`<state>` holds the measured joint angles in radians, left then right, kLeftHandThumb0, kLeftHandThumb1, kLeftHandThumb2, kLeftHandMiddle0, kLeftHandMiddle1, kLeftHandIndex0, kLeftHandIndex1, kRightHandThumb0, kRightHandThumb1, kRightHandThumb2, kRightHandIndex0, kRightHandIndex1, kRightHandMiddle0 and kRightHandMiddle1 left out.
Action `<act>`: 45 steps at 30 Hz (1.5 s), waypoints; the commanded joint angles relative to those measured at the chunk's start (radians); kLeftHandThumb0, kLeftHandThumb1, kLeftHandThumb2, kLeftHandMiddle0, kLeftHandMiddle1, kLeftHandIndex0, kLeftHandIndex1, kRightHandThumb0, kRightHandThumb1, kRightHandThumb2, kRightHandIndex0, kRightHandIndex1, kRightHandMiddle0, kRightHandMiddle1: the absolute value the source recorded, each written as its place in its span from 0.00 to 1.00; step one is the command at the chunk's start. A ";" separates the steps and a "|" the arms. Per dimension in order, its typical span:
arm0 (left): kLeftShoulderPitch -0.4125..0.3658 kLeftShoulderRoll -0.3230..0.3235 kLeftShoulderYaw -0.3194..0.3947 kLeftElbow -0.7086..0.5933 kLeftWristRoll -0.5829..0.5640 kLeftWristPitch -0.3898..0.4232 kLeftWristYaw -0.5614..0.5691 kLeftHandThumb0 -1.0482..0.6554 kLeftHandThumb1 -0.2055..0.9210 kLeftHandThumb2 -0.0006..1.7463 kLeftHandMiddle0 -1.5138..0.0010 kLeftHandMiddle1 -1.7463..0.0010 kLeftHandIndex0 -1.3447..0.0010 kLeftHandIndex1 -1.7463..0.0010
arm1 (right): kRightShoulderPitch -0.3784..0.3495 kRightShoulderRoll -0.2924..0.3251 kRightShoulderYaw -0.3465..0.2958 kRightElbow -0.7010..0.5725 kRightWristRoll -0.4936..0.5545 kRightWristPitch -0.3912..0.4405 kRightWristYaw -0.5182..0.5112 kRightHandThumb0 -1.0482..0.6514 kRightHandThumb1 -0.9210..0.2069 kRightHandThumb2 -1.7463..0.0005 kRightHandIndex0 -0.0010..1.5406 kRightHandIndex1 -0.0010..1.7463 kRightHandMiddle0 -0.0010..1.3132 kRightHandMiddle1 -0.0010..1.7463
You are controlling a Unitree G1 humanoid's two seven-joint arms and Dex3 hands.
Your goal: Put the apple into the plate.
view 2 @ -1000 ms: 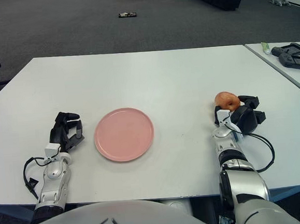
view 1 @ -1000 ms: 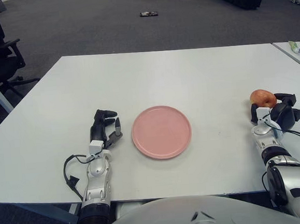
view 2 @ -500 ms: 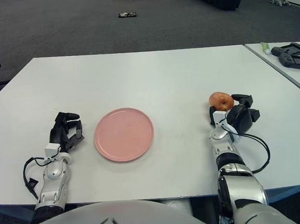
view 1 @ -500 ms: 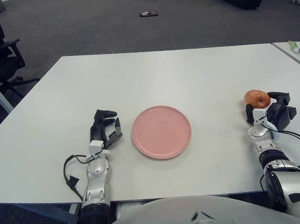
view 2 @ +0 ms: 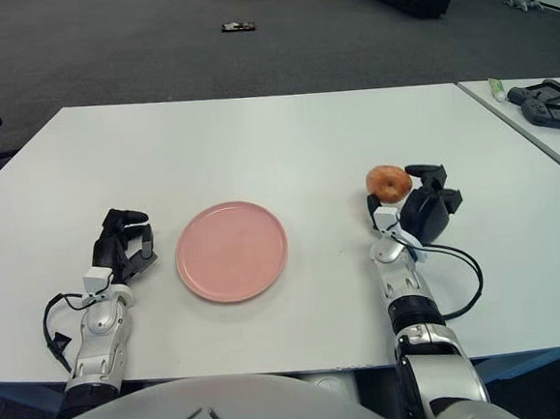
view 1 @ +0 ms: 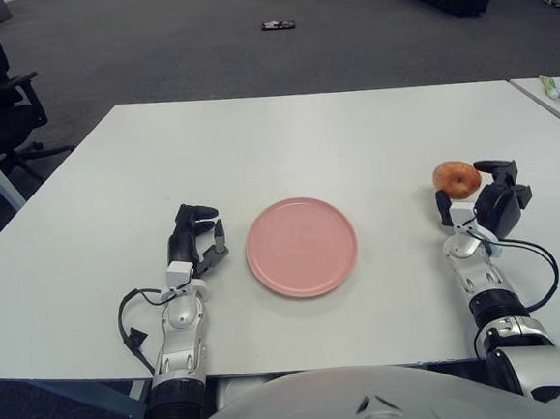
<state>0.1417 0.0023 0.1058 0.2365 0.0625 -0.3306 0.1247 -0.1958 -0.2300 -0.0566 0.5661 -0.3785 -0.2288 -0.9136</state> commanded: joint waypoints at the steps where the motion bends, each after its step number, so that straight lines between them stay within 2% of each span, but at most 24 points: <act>1: -0.016 0.003 -0.002 0.008 0.006 0.009 0.010 0.39 0.75 0.53 0.60 0.05 0.73 0.00 | 0.009 0.036 0.031 -0.118 -0.035 0.014 0.024 0.61 0.87 0.00 0.58 1.00 0.51 1.00; 6: -0.017 0.002 -0.002 0.009 0.006 0.007 0.009 0.39 0.75 0.53 0.60 0.05 0.72 0.00 | 0.030 0.084 0.066 -0.230 -0.065 0.029 0.055 0.61 0.87 0.00 0.58 1.00 0.52 0.99; 15: -0.017 0.002 -0.003 0.010 0.006 0.005 0.009 0.39 0.74 0.53 0.59 0.05 0.72 0.00 | 0.046 0.115 0.098 -0.276 -0.084 0.005 0.117 0.61 0.87 0.00 0.58 1.00 0.51 1.00; 24: -0.019 -0.002 -0.004 0.012 0.009 0.004 0.014 0.39 0.75 0.53 0.59 0.06 0.72 0.00 | 0.069 0.153 0.170 -0.353 -0.101 0.004 0.218 0.61 0.86 0.01 0.58 0.98 0.50 1.00; 35: -0.024 -0.006 0.000 0.030 -0.004 -0.004 0.014 0.39 0.76 0.52 0.60 0.08 0.73 0.00 | 0.068 0.180 0.276 -0.330 -0.111 -0.083 0.325 0.61 0.83 0.03 0.56 0.99 0.48 1.00; 45: -0.024 -0.007 0.002 0.039 -0.005 -0.018 0.016 0.39 0.78 0.50 0.61 0.08 0.74 0.00 | 0.063 0.149 0.307 -0.263 -0.067 -0.137 0.504 0.61 0.81 0.04 0.55 1.00 0.46 1.00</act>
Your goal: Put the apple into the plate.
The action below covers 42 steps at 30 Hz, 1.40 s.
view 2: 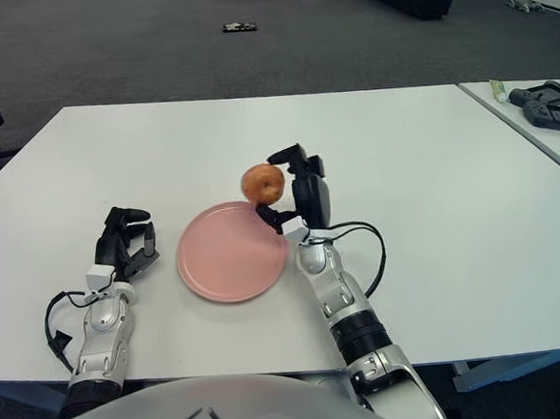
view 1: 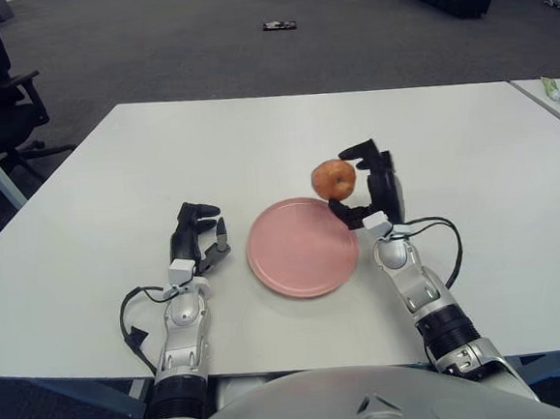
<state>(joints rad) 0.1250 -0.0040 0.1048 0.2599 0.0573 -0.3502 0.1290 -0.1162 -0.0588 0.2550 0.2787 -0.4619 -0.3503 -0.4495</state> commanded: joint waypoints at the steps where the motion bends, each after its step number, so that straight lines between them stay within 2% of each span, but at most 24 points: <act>1: -0.007 0.000 0.004 0.016 0.000 0.001 0.012 0.39 0.78 0.50 0.61 0.08 0.74 0.00 | -0.016 -0.024 -0.003 0.029 0.017 -0.017 0.053 0.61 0.81 0.04 0.55 1.00 0.46 1.00; 6: -0.007 0.001 0.007 0.015 -0.002 0.004 0.011 0.39 0.77 0.51 0.61 0.08 0.74 0.00 | -0.013 -0.028 0.012 0.027 0.027 -0.014 0.129 0.61 0.81 0.04 0.55 1.00 0.46 1.00; 12: -0.003 0.002 0.006 0.010 0.005 -0.001 0.015 0.39 0.76 0.51 0.60 0.10 0.73 0.00 | -0.002 -0.031 0.039 0.006 0.031 0.029 0.240 0.61 0.79 0.05 0.54 1.00 0.45 1.00; 21: 0.002 0.005 0.003 -0.001 0.023 0.011 0.030 0.38 0.73 0.54 0.58 0.11 0.72 0.00 | -0.015 -0.023 0.055 0.074 0.054 0.028 0.335 0.61 0.77 0.07 0.54 0.99 0.43 1.00; 32: 0.008 0.012 0.002 -0.001 0.022 0.001 0.027 0.38 0.73 0.55 0.58 0.08 0.71 0.00 | -0.025 -0.019 0.070 0.139 0.060 0.039 0.386 0.61 0.76 0.08 0.53 0.98 0.43 1.00; 42: 0.010 0.010 0.003 -0.004 0.014 0.008 0.022 0.38 0.73 0.54 0.58 0.07 0.71 0.00 | -0.026 -0.033 0.102 0.143 -0.001 0.070 0.373 0.61 0.75 0.09 0.53 0.97 0.43 1.00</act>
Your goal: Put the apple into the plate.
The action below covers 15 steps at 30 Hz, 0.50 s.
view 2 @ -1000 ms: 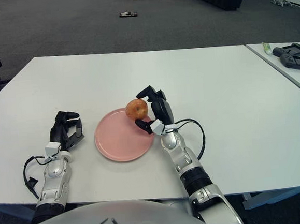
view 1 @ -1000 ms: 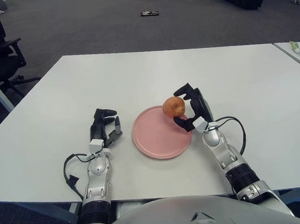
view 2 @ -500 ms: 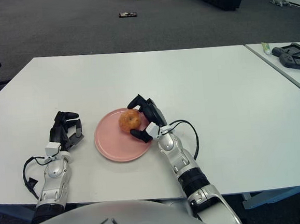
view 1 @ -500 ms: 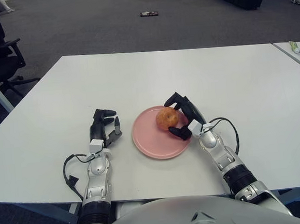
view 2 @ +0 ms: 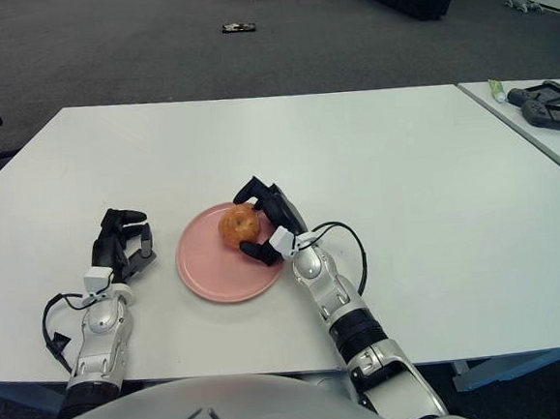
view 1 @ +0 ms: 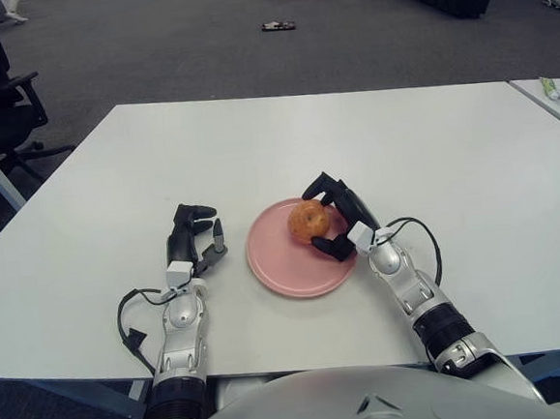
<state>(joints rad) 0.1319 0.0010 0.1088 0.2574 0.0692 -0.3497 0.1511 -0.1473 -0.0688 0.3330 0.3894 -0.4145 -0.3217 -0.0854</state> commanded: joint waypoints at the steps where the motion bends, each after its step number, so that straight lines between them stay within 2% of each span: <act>1: 0.003 0.005 -0.001 -0.002 0.002 0.009 0.000 0.38 0.73 0.54 0.59 0.07 0.72 0.00 | 0.005 -0.025 0.028 0.032 -0.055 0.042 0.004 0.61 0.75 0.09 0.53 0.98 0.43 1.00; 8: 0.004 0.006 -0.002 0.001 -0.001 0.000 -0.004 0.39 0.74 0.54 0.59 0.07 0.72 0.00 | 0.004 -0.044 0.050 0.019 -0.119 0.030 -0.056 0.61 0.78 0.06 0.54 1.00 0.45 1.00; 10: 0.004 0.006 -0.002 0.001 -0.003 0.000 -0.005 0.39 0.74 0.53 0.59 0.07 0.72 0.00 | 0.007 -0.044 0.051 0.007 -0.120 0.024 -0.063 0.61 0.66 0.16 0.45 1.00 0.40 0.97; 11: 0.004 0.006 -0.002 0.001 -0.003 0.001 -0.005 0.39 0.74 0.53 0.60 0.07 0.72 0.00 | 0.008 -0.045 0.052 0.003 -0.118 0.022 -0.063 0.48 0.61 0.24 0.29 0.98 0.26 0.97; 12: 0.004 0.005 -0.002 0.000 -0.004 0.005 -0.005 0.39 0.74 0.53 0.60 0.07 0.72 0.00 | 0.011 -0.047 0.054 -0.004 -0.118 0.020 -0.064 0.43 0.59 0.26 0.23 0.97 0.21 0.96; 13: 0.004 0.005 -0.002 -0.001 -0.004 0.007 -0.005 0.39 0.74 0.53 0.60 0.07 0.72 0.00 | 0.012 -0.049 0.055 -0.008 -0.119 0.019 -0.065 0.32 0.54 0.34 0.15 0.79 0.13 0.79; 14: 0.004 0.005 -0.002 -0.002 -0.004 0.010 -0.004 0.39 0.74 0.53 0.60 0.08 0.72 0.00 | 0.013 -0.054 0.059 -0.013 -0.124 0.014 -0.069 0.29 0.50 0.38 0.12 0.72 0.11 0.72; 15: 0.005 0.005 -0.002 -0.003 -0.004 0.013 -0.004 0.39 0.74 0.53 0.60 0.08 0.72 0.00 | 0.013 -0.057 0.061 -0.017 -0.128 0.011 -0.073 0.21 0.42 0.45 0.08 0.48 0.07 0.50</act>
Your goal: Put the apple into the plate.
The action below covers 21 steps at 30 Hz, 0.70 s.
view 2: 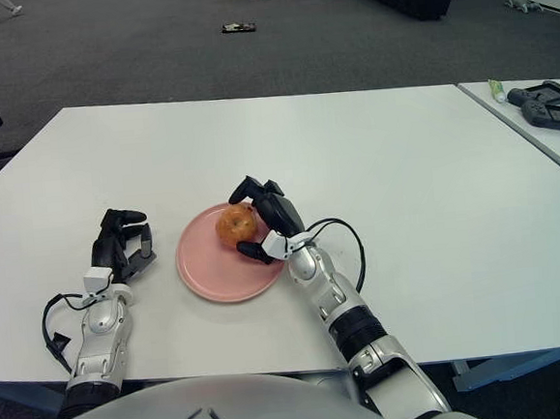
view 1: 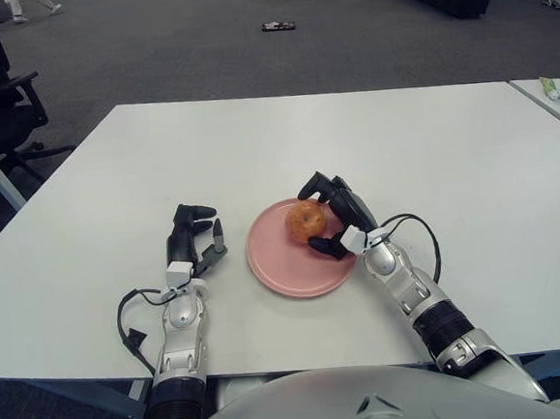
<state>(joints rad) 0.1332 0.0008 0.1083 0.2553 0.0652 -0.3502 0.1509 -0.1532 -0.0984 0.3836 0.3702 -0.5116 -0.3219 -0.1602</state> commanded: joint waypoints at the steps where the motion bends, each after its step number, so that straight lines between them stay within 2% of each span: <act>1: 0.003 0.005 -0.002 -0.002 0.000 0.014 -0.004 0.39 0.74 0.53 0.60 0.08 0.72 0.00 | 0.019 -0.031 0.013 0.001 -0.038 0.005 -0.004 0.16 0.37 0.50 0.05 0.33 0.04 0.36; 2: 0.004 0.005 -0.002 -0.003 0.000 0.015 -0.004 0.39 0.74 0.53 0.60 0.08 0.72 0.00 | 0.018 -0.034 0.014 0.000 -0.043 0.002 -0.008 0.12 0.32 0.54 0.03 0.21 0.03 0.23; 4: 0.004 0.006 -0.003 -0.002 0.003 0.014 -0.002 0.39 0.74 0.53 0.59 0.08 0.72 0.00 | 0.017 -0.041 0.019 0.001 -0.061 -0.014 -0.032 0.07 0.26 0.60 0.02 0.11 0.01 0.12; 7: 0.003 0.006 -0.003 0.001 0.005 0.005 0.000 0.39 0.74 0.53 0.59 0.07 0.72 0.00 | 0.020 -0.052 0.021 0.000 -0.076 -0.046 -0.064 0.02 0.18 0.67 0.01 0.04 0.00 0.04; 9: 0.003 0.005 -0.004 0.004 0.006 -0.002 0.001 0.38 0.73 0.54 0.58 0.07 0.72 0.00 | 0.021 -0.057 0.021 0.002 -0.079 -0.068 -0.080 0.01 0.11 0.73 0.00 0.01 0.00 0.02; 12: 0.002 0.004 -0.004 0.007 0.007 -0.007 0.003 0.38 0.73 0.54 0.58 0.06 0.71 0.00 | 0.022 -0.056 0.016 0.011 -0.060 -0.095 -0.082 0.00 0.07 0.77 0.00 0.00 0.00 0.01; 16: -0.003 0.003 -0.004 0.017 0.008 -0.015 0.005 0.38 0.72 0.55 0.57 0.06 0.71 0.00 | 0.050 -0.050 -0.016 -0.022 0.055 -0.149 -0.025 0.00 0.04 0.80 0.00 0.00 0.00 0.00; 21: -0.007 0.002 -0.004 0.025 0.007 -0.019 0.005 0.38 0.72 0.55 0.58 0.07 0.71 0.00 | 0.077 -0.045 -0.047 -0.088 0.128 -0.152 0.016 0.00 0.03 0.81 0.00 0.00 0.00 0.00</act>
<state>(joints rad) 0.1333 0.0009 0.1074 0.2623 0.0665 -0.3659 0.1512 -0.0798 -0.1484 0.3660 0.3136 -0.4301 -0.4546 -0.1571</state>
